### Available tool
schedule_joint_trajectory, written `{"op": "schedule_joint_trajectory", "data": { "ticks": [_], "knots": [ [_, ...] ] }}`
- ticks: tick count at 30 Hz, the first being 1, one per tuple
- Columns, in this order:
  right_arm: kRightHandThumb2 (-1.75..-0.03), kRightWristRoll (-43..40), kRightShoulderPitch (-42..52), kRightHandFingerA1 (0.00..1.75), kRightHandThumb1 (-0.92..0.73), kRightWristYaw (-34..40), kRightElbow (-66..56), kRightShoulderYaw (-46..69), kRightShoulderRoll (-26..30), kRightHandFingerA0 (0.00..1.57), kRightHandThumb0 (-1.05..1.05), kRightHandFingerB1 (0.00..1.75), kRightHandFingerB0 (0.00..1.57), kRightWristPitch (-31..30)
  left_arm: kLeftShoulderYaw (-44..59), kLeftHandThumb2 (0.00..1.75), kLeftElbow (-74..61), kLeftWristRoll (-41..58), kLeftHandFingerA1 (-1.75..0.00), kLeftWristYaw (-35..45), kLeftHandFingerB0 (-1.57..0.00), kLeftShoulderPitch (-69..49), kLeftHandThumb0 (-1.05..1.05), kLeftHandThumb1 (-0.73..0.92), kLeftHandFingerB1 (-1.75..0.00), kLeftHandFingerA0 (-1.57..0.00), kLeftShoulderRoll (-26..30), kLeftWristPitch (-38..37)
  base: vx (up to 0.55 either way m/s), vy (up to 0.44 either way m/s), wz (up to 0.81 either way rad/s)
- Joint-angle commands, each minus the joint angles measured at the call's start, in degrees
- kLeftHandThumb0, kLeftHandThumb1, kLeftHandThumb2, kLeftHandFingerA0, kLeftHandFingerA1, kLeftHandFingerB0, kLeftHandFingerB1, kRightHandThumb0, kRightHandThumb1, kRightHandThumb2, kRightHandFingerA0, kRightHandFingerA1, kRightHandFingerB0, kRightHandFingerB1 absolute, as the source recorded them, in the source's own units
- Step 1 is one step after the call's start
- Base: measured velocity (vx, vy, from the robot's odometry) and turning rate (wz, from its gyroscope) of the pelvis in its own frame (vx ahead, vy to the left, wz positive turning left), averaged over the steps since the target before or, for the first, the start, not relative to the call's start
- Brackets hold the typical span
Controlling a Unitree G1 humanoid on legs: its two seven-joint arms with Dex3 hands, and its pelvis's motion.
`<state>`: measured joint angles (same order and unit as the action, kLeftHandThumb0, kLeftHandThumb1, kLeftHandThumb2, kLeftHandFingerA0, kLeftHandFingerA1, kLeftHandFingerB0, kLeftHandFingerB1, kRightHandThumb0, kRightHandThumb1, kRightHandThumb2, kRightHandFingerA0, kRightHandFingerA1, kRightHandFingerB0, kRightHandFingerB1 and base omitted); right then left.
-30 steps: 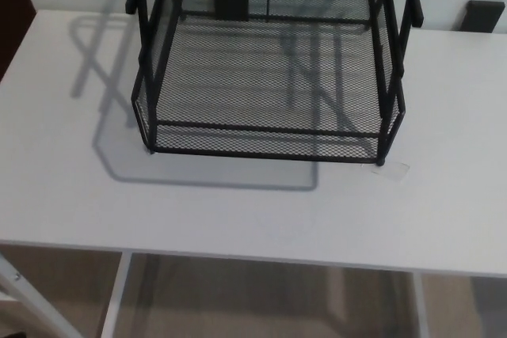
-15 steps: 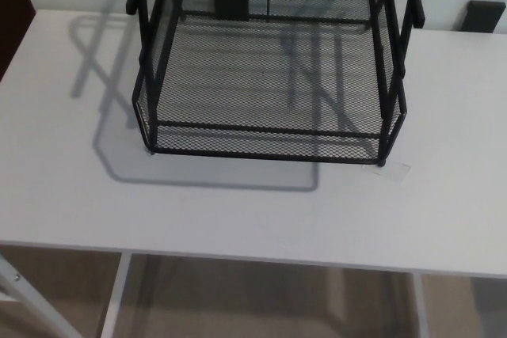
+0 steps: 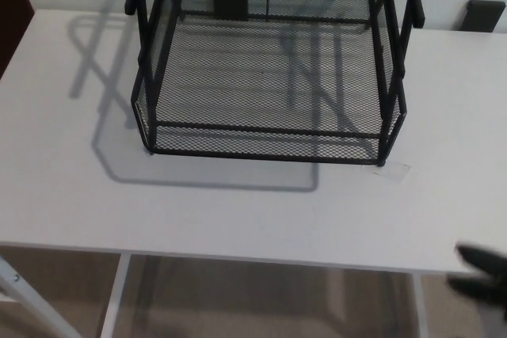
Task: The robot walks towards a file tray kept in the middle of a desk and uses its right hand to grab a tray and pulls it out towards itself
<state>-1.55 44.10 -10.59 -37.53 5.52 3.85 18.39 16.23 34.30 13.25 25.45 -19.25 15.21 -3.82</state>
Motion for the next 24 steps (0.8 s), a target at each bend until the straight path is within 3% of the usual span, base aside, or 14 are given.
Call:
{"op": "schedule_joint_trajectory", "data": {
  "ticks": [1, 2, 3, 4, 6, 8, 11, 15, 16, 18, 20, 22, 23, 24],
  "knots": [
    [-0.81, 17.6, -26.7, 0.57, -0.48, -0.9, -22.5, 5.7, 6.1, 0.16, -0.63, 0.48, 0.12, -1.0, 0.0, 0.62, 0.1, -0.7, -0.46, 0.4, -0.38, -1.3, -0.29, 0.45, -0.41, -0.47, 1.3, -1.3, 0.0, 0.0, 0.0],
    [-0.57, 22.2, -30.6, 0.54, -0.58, -3.3, -22.5, 3.4, 7.3, 0.15, -0.61, 0.42, 0.18, -3.9, -0.1, 0.62, -0.5, -0.9, -0.46, 0.0, -0.39, -1.4, -0.29, 0.45, -0.42, -0.49, 1.3, -0.8, 0.0, 0.0, 0.0],
    [-0.56, 26.1, -32.9, 0.54, -0.53, -4.4, -21.9, 1.2, 7.2, 0.17, -0.62, 0.41, 0.22, -4.8, -0.2, 0.62, -0.9, -1.1, -0.46, -0.3, -0.4, -1.5, -0.28, 0.45, -0.42, -0.49, 1.3, -0.7, 0.0, 0.0, 0.0],
    [-0.77, 32.1, -36.4, 0.56, -0.42, -6.4, -19.9, -1.8, 7.0, 0.14, -0.66, 0.49, 0.19, -5.2, -0.5, 0.62, -1.3, -1.4, -0.46, -0.4, -0.39, -1.5, -0.28, 0.45, -0.41, -0.46, 1.3, -0.8, 0.0, 0.0, 0.0],
    [-0.77, 35.9, -39.6, 0.54, -0.42, -8.5, -18.1, -3.8, 7.2, 0.1, -0.67, 0.48, 0.19, -6.3, -0.5, 0.55, -1.4, -1.4, -0.42, -0.5, -0.4, -1.2, -0.2, 0.51, -0.37, -0.48, 1.3, -0.8, 0.0, 0.0, 0.0],
    [-0.77, 40.7, -45.6, 0.51, -0.42, -12.5, -14.2, -7.2, 8.4, 0.06, -0.7, 0.46, 0.21, -8.4, -0.6, 0.62, -2.0, -1.0, -0.47, 0.4, -0.37, -1.5, -0.29, 0.43, -0.42, -0.46, 1.2, -1.2, 0.0, 0.0, 0.0],
    [-0.81, 50.0, -53.8, 0.46, -0.46, -14.9, -8.0, -11.1, 7.8, 0.03, -0.78, 0.43, 0.22, -9.2, -0.6, 0.6, -0.5, -1.0, -0.46, 1.0, -0.38, -0.8, -0.26, 0.44, -0.41, -0.5, 1.6, -1.2, 0.0, 0.0, 0.0],
    [-0.83, 54.5, -60.8, 0.4, -0.47, -15.6, -2.1, -14.9, 6.9, 0.04, -0.79, 0.43, 0.22, -11.9, -1.1, 0.61, -0.3, -1.6, -0.47, 0.5, -0.38, 0.0, -0.28, 0.43, -0.42, -0.53, 1.5, -1.2, 0.0, 0.0, 0.0],
    [-0.83, 55.9, -61.8, 0.28, -0.49, -16.2, -1.2, -15.9, 6.3, 0.07, -0.82, 0.43, 0.19, -12.8, -1.4, 0.62, -0.5, -2.0, -0.48, 0.4, -0.39, -0.3, -0.31, 0.43, -0.43, -0.54, 1.6, -1.7, 0.0, 0.0, 0.0],
    [-0.84, 58.6, -64.0, 0.3, -0.41, -17.5, 0.6, -17.9, 5.2, 0.0, -0.71, 0.45, 0.16, -14.7, -1.8, 0.62, -0.9, -2.6, -0.47, 0.3, -0.38, -0.9, -0.31, 0.42, -0.42, -0.52, 1.7, -2.2, 0.0, 0.0, 0.0],
    [-0.82, 60.6, -66.0, 0.29, -0.46, -17.6, 3.4, -19.9, 4.1, 0.05, -0.78, 0.41, 0.17, -16.3, -2.0, 0.62, -1.3, -2.7, -0.47, 0.2, -0.37, -1.0, -0.31, 0.43, -0.42, -0.49, 1.7, -1.7, 0.0, 0.0, 0.0],
    [-0.78, 61.2, -67.2, 0.31, -0.42, -16.6, 6.8, -22.0, 3.2, 0.04, -0.69, 0.41, 0.17, -17.8, -2.1, 0.62, -3.5, -2.4, -0.47, 0.4, -0.38, -1.9, -0.32, 0.43, -0.42, -0.48, 1.6, -1.2, 0.0, 0.0, 0.0],
    [-0.54, 62.0, -67.5, 0.35, -0.44, -16.4, 7.5, -22.6, 3.1, 0.05, -0.7, 0.3, 0.23, -18.1, -2.3, 0.62, -4.0, -2.5, -0.46, 0.5, -0.36, -2.1, -0.32, 0.44, -0.42, -0.46, 1.7, -1.2, 0.0, 0.0, 0.0],
    [-0.78, 63.5, -67.7, 0.31, -0.4, -16.0, 8.7, -23.4, 3.1, 0.04, -0.67, 0.4, 0.18, -18.2, -2.5, 0.63, -4.0, -2.7, -0.46, 0.7, -0.36, -2.2, -0.33, 0.44, -0.42, -0.46, 1.8, -1.6, 0.0, 0.0, 0.0]
  ]
}}
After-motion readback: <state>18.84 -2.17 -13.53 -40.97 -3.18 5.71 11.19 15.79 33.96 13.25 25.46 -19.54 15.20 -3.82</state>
